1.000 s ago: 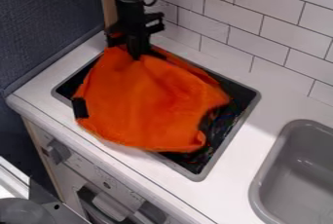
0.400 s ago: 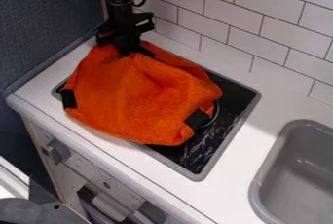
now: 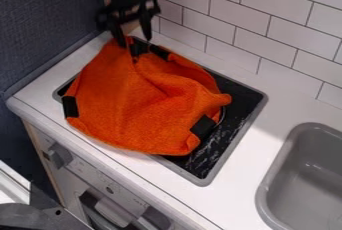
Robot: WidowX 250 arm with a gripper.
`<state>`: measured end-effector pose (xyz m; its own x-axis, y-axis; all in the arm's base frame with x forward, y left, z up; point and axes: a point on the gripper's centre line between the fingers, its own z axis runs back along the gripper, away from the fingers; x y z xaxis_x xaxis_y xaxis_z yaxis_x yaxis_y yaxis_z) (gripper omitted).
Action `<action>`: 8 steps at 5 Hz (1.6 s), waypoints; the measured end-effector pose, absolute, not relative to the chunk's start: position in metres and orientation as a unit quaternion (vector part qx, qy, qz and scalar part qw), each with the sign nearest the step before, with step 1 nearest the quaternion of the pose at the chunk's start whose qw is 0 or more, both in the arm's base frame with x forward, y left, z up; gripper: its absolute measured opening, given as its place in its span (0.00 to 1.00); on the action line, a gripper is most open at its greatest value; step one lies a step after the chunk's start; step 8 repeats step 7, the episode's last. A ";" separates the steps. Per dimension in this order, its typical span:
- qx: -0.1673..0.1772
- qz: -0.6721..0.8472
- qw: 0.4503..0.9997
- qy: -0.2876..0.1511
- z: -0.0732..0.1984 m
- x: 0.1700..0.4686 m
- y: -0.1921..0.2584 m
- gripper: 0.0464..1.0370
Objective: Move the cloth to the left of the burner
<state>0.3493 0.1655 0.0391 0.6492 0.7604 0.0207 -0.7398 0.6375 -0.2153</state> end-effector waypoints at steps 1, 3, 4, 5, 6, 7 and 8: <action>-0.094 0.406 0.905 -0.090 0.065 0.353 0.147 0.98; -0.125 0.359 0.924 -0.034 0.067 0.337 0.086 0.97; -0.106 0.285 0.952 0.006 0.076 0.312 0.053 0.97; -0.095 0.193 0.976 0.029 0.091 0.297 0.021 0.97; -0.053 0.058 0.997 0.018 0.111 0.279 -0.022 0.97; -0.052 0.004 0.998 0.022 0.115 0.265 -0.042 0.97; -0.052 0.004 0.998 0.022 0.115 0.265 -0.042 0.97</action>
